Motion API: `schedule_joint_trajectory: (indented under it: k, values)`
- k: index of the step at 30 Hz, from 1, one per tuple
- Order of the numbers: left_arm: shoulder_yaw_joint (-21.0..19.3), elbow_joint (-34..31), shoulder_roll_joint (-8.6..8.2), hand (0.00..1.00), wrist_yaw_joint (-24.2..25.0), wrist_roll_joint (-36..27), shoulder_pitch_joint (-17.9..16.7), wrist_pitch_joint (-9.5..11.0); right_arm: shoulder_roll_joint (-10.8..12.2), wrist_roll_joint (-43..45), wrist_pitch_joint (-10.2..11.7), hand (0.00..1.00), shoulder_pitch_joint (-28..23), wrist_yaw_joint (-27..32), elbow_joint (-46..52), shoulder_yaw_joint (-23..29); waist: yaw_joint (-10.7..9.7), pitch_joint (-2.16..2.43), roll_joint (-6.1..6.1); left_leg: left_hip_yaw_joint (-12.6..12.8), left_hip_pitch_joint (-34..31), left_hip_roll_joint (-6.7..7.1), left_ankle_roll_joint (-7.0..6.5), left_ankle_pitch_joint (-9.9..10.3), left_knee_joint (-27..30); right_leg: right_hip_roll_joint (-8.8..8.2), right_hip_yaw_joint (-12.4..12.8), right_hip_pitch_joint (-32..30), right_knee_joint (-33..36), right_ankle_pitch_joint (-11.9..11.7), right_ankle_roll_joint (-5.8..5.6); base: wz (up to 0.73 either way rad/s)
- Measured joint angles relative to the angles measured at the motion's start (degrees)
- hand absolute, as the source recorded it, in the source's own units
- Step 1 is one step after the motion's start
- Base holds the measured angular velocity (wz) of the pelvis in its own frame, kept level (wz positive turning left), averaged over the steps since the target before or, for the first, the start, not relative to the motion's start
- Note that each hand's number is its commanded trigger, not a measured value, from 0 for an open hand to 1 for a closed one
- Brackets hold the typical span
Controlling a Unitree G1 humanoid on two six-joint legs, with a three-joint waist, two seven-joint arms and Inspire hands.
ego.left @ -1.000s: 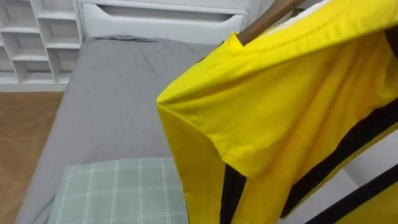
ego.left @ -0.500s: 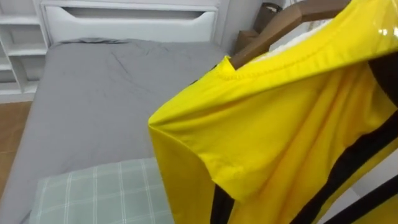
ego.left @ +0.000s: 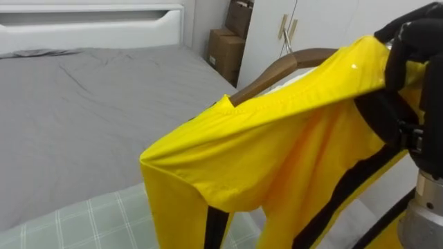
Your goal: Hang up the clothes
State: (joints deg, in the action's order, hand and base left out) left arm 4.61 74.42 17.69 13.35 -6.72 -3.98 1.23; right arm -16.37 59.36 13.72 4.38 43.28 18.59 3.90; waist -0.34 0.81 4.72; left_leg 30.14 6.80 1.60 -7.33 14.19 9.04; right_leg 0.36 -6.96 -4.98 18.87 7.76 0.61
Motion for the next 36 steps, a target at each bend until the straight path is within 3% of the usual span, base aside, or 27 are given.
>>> schedule_joint_trajectory:
  k: [2, 5, 6, 7, 8, 10, 11, 13, 14, 15, 16, 17, 19, 20, 21, 23, 24, 25, 26, 27, 29, 30, 31, 32, 33, 34, 36]
  values:
    - [0.0, 0.8, 0.1, 0.0, -0.6, -0.5, 0.0, -0.2, 1.2, 2.2, 0.2, 1.0, 0.0, -0.5, 0.0, -0.8, 0.0, -0.05, 0.03, 1.6, -0.1, -1.02, 2.66, 1.5, 2.7, -0.31, -2.2, 0.6, 0.0, 0.2, 0.38, -0.49]
    - [0.0, 1.9, 0.28, 0.0, -1.7, -1.8, 0.2, -1.0, 1.7, 3.7, 0.7, 1.0, -0.1, -1.9, -0.1, -1.1, 0.0, -0.3, -0.2, 2.3, -0.6, -3.61, 9.95, 5.6, 10.5, -0.19, -2.5, 1.0, 1.2, 1.4, 2.15, -0.36]
    - [0.0, 2.7, 0.73, 0.0, -1.8, -2.8, 0.4, -1.0, 1.8, 3.6, 0.8, 1.0, -0.2, -2.2, -0.1, -1.1, 0.3, -0.38, 0.49, -2.2, -2.3, -3.92, 11.29, 6.4, 15.3, -0.34, -0.2, -0.1, 3.2, 2.3, 3.08, -0.38]
    - [-0.1, 2.6, 1.05, 0.0, -1.8, -2.9, 0.5, -1.1, 1.9, 3.5, 0.9, 1.0, -0.2, -2.2, -0.1, -0.9, 0.7, -0.42, 0.78, -6.8, -3.6, -3.54, 11.34, 6.4, 18.2, 0.12, 1.9, -1.1, 4.6, 2.6, 3.07, -0.61]
    - [-0.8, 2.1, 1.0, 0.0, -2.8, -2.7, 1.1, -1.4, 2.0, 3.6, 1.7, 1.0, -0.2, -2.3, -0.2, -0.9, 1.5, -0.67, 0.91, -14.7, -5.6, -2.45, 11.3, 6.4, 22.3, 1.85, 5.5, -2.3, 6.1, 3.2, 3.65, -0.84]
    - [-2.6, 2.1, 0.89, 0.0, -4.4, -2.6, 0.6, -2.4, 2.0, 3.7, 3.0, 1.0, -0.3, -2.3, -0.3, -2.1, 1.8, -0.77, 0.56, -16.1, -6.7, -3.05, 11.21, 6.4, 25.3, 4.29, 8.2, -2.7, 6.1, 3.3, 4.07, -0.93]
    - [-1.0, 2.1, 0.9, 0.0, -5.9, 0.3, -0.1, -3.4, 1.9, 3.5, 3.7, 1.0, -0.3, -2.3, -0.3, -3.3, 1.8, -0.81, 0.48, -16.3, -6.9, -2.96, 9.75, 5.5, 26.3, 5.49, 10.8, -3.0, 6.0, 3.3, 4.14, -1.21]
    - [1.1, 2.1, -0.32, 0.0, -7.3, 6.5, -2.7, -4.0, 1.8, 3.5, 4.2, 1.0, -0.2, -2.2, -0.3, -5.5, 1.8, -0.73, -0.48, -20.9, -7.5, -1.74, 7.24, 4.0, 27.9, 8.7, 17.4, -3.3, 5.3, 2.5, 5.34, -1.44]
    - [1.0, 2.1, -2.11, 0.0, -7.6, 10.1, -3.4, -4.4, 1.8, 3.5, 4.4, 1.0, -0.1, -2.1, -0.3, -6.2, 1.8, -0.66, -1.71, -25.2, -8.5, -0.57, 6.0, 3.3, 29.2, 11.29, 22.9, -3.3, 4.2, 1.4, 6.19, -1.66]
    - [0.5, 2.1, -3.43, 0.0, -7.3, 12.3, -3.4, -4.4, 1.7, 3.5, 4.1, 1.0, 0.0, -2.2, -0.4, -7.6, 2.1, -0.64, -1.66, -30.0, -10.2, 2.04, 5.2, 1.1, 29.4, 13.42, 30.6, -2.9, 3.5, -0.6, 5.77, -2.1]
    - [0.1, 2.0, -4.49, 0.0, -6.6, 14.5, -3.4, -4.0, 1.9, 3.4, 3.7, 1.0, 0.1, -2.1, -0.8, -9.1, 2.5, -0.1, -0.74, -33.2, -10.2, 4.25, 4.74, 1.6, 24.6, 14.7, 38.8, -2.3, 2.0, -3.0, 4.23, -1.74]
    - [-0.2, 1.8, -4.96, 0.0, -6.3, 15.5, -3.3, -3.7, 2.0, 3.5, 3.6, 1.0, 0.2, -2.1, -1.1, -9.6, 2.5, 0.0, -0.68, -34.1, -10.2, 4.88, 4.6, 1.7, 20.4, 15.11, 42.7, -1.5, 0.6, -4.4, 3.24, -1.59]
    - [0.1, 1.5, -6.77, 0.0, -5.8, 16.5, -2.4, -2.6, 1.4, 3.4, 1.4, 1.0, 2.4, -2.1, -3.4, -11.3, 2.8, -0.11, -1.36, -36.9, -10.7, 6.1, 4.44, -0.7, 6.2, 15.4, 55.0, 0.6, -4.7, -8.2, 0.83, -1.76]
    - [0.2, 1.3, -6.85, 0.0, -5.7, 16.5, -2.4, -2.4, 1.4, 3.3, 0.8, 1.0, 3.7, -2.1, -4.4, -11.9, 3.6, -0.13, -2.35, -37.7, -10.8, 5.82, 4.3, -1.2, 4.5, 15.26, 55.0, 0.4, -5.4, -9.0, 0.65, -2.03]
    - [1.0, 0.9, -6.83, 0.0, -5.6, 16.5, -1.7, -2.6, 1.2, 3.3, -0.1, 1.0, 5.1, -1.8, -6.1, -12.1, 4.0, -0.49, -3.24, -37.7, -10.5, 4.55, 4.92, -2.3, 3.7, 14.53, 48.9, -1.8, -5.6, -9.6, 0.61, -1.47]
    - [3.3, 0.9, -6.14, 0.0, -5.2, 16.1, -2.1, -3.2, 1.3, 2.6, 0.1, 1.0, 4.9, -1.1, -7.4, -12.7, 3.8, 0.05, -4.7, -35.1, -9.8, 3.14, 4.46, -3.3, 4.2, 12.01, 37.4, -3.6, -4.1, -8.9, 0.97, -1.11]
    - [4.5, 0.9, -5.45, 0.0, -4.4, 16.1, -1.7, -3.9, 1.3, 2.0, 1.1, 1.0, 4.2, -0.6, -6.9, -12.6, 1.6, -0.43, -4.3, -32.5, -9.5, 1.65, 4.5, -3.4, 4.8, 10.85, 31.9, -5.1, -0.6, -5.2, 0.8, -0.32]
    - [5.0, 0.9, -5.02, 0.0, -3.8, 16.4, -1.3, -4.1, 1.1, 1.6, 1.3, 1.0, 3.9, -0.4, -6.6, -12.4, 1.0, -0.53, -3.41, -30.5, -9.3, 1.05, 4.5, -3.4, 5.0, 10.1, 29.6, -6.3, 2.4, -2.9, 0.92, 0.36]
    - [5.4, 0.9, -4.67, 0.0, -3.0, 17.3, 0.3, -4.2, 0.5, 0.3, 1.6, 1.0, 4.0, -0.2, -6.2, -11.5, 0.8, -0.61, -1.31, -27.6, -9.3, 0.95, 4.6, -3.4, 6.8, 8.2, 26.2, -9.3, 8.9, 2.6, 0.42, 0.56]
    - [5.4, 1.0, -5.43, 0.0, -2.4, 19.6, 1.3, -3.8, -0.5, -1.0, 1.1, 1.0, 4.0, -0.3, -6.2, -11.1, 1.0, -0.3, -0.01, -27.9, -9.9, 1.53, 4.96, -3.1, 10.0, 9.0, 26.7, -9.4, 9.8, 4.1, 0.08, 0.46]
    - [5.0, 1.1, -6.78, 0.0, -1.0, 21.0, 1.5, -3.0, -1.1, -1.0, 0.7, 1.0, 4.2, -1.2, -4.5, -10.8, 3.4, 0.38, -3.48, -29.5, -10.2, 0.88, 3.98, -2.5, 9.6, 13.41, 32.4, -6.6, 3.3, 3.8, -0.3, -0.5]
    - [5.0, 1.0, -7.02, 0.0, -0.4, 20.8, 1.5, -2.7, -0.3, -1.0, 0.8, 1.0, 5.0, -1.5, -3.4, -11.2, 5.8, 0.57, -5.76, -29.1, -9.7, 0.07, 2.26, -3.4, 5.7, 13.47, 31.5, -6.2, -1.9, 1.9, -0.68, -1.43]
    - [4.7, 0.8, -6.6, 0.0, -0.4, 20.8, 1.8, -2.8, 0.4, -0.9, 1.1, 1.0, 6.4, -1.7, -3.5, -11.6, 7.3, -0.52, -5.7, -26.1, -9.6, -1.05, 2.63, -3.9, 4.4, 11.74, 26.8, -7.3, -1.3, 1.5, 0.49, -1.44]
    - [4.7, 0.8, -5.77, 0.0, -0.6, 20.9, 2.2, -3.3, 0.7, -0.8, 1.3, 1.0, 6.7, -1.7, -3.6, -11.9, 7.9, -1.53, -4.74, -23.1, -9.6, -1.28, 3.21, -3.9, 4.4, 6.16, 16.7, -9.1, 4.0, 1.3, 0.87, -0.98]
    - [4.9, 0.9, -5.46, 0.0, -0.9, 20.9, 1.5, -3.9, 0.6, -0.5, 1.2, 1.0, 5.0, -1.7, -3.6, -12.5, 8.1, -1.03, -3.94, -20.8, -9.0, -1.03, 4.28, -3.1, 4.5, 0.73, 10.5, -8.0, 7.4, 0.7, -0.55, -0.6]
    - [5.0, 0.9, -5.39, 0.0, -1.0, 21.0, 1.0, -4.1, 0.5, -0.4, 1.2, 1.0, 4.6, -1.8, -3.6, -13.1, 8.3, -0.8, -3.57, -20.0, -8.5, -0.85, 4.28, -2.3, 4.7, -1.55, 9.0, -6.9, 7.7, 1.6, -2.45, -0.57]
    - [4.9, 1.4, -5.32, 0.0, -0.6, 21.0, 1.0, -4.6, 0.5, -0.5, 1.2, 1.0, 4.5, -2.2, -3.4, -14.9, 8.1, -0.94, -2.85, -19.5, -7.3, -1.35, 5.27, -1.8, 5.0, -1.61, 7.4, -4.9, 4.0, 2.3, -1.96, -0.37]
